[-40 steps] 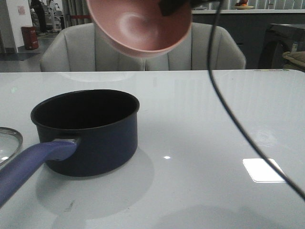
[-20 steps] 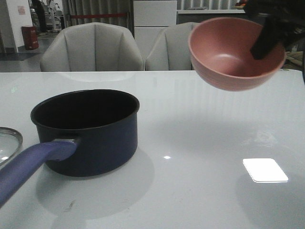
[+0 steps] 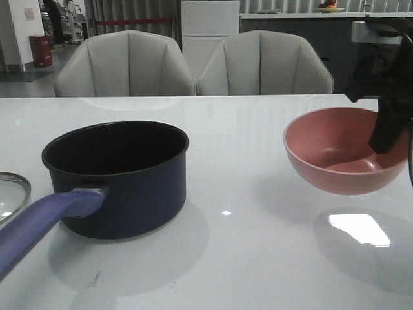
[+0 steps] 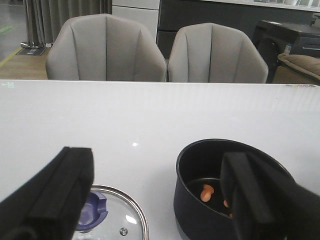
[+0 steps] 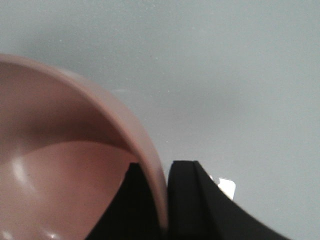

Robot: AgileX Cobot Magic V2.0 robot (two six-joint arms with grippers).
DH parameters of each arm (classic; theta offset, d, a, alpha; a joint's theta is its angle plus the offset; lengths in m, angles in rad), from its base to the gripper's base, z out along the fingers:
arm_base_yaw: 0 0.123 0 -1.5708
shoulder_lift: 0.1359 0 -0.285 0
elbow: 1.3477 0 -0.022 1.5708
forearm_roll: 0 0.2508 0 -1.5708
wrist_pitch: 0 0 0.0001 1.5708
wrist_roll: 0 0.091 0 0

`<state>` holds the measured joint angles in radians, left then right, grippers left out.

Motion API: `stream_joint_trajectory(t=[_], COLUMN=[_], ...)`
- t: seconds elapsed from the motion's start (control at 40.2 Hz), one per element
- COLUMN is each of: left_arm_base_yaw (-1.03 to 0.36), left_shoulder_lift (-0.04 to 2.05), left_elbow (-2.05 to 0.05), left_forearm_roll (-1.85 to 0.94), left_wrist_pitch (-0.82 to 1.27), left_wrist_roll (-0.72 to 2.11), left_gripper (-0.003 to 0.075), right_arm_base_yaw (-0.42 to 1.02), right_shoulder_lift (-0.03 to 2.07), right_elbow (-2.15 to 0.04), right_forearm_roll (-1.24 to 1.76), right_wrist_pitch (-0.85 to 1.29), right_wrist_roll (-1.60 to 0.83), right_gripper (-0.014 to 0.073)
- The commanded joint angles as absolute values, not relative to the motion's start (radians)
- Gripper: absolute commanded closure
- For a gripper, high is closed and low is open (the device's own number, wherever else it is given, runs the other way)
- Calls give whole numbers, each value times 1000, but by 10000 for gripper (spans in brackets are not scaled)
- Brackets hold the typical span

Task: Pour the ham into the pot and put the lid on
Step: 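Carry the empty pink bowl back and lower it onto the table, then release the pink bowl and raise the right gripper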

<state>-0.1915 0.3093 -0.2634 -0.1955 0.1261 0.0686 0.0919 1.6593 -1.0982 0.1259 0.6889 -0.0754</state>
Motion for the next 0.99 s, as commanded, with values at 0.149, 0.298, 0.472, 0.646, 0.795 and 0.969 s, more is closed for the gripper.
stream_joint_trajectory(t=[0.149, 0.298, 0.472, 0.646, 0.795, 0.969], left_arm_base_yaw=[-200, -200, -200, -200, -200, -200], left_shoulder_lift=[315, 315, 315, 315, 315, 315], left_elbow=[-293, -293, -293, -293, -293, -293], left_forearm_roll=[-206, -206, -206, -206, -206, -206], left_wrist_pitch=[46, 46, 46, 46, 46, 46], left_wrist_roll=[67, 67, 67, 67, 67, 67], left_gripper=[146, 146, 146, 146, 146, 146], right_arm_base_yaw=[86, 86, 86, 87, 93, 114], right_shoulder_lift=[1689, 1720, 1692, 1565, 1404, 1208], right_elbow=[-1131, -1131, -1143, -1138, -1074, -937], right_forearm_roll=[90, 87, 48, 45, 67, 127], right_wrist_pitch=[677, 677, 675, 643, 553, 402], right_wrist_roll=[-72, -72, -100, -109, -109, -108], right_gripper=[351, 204, 158, 158, 158, 158])
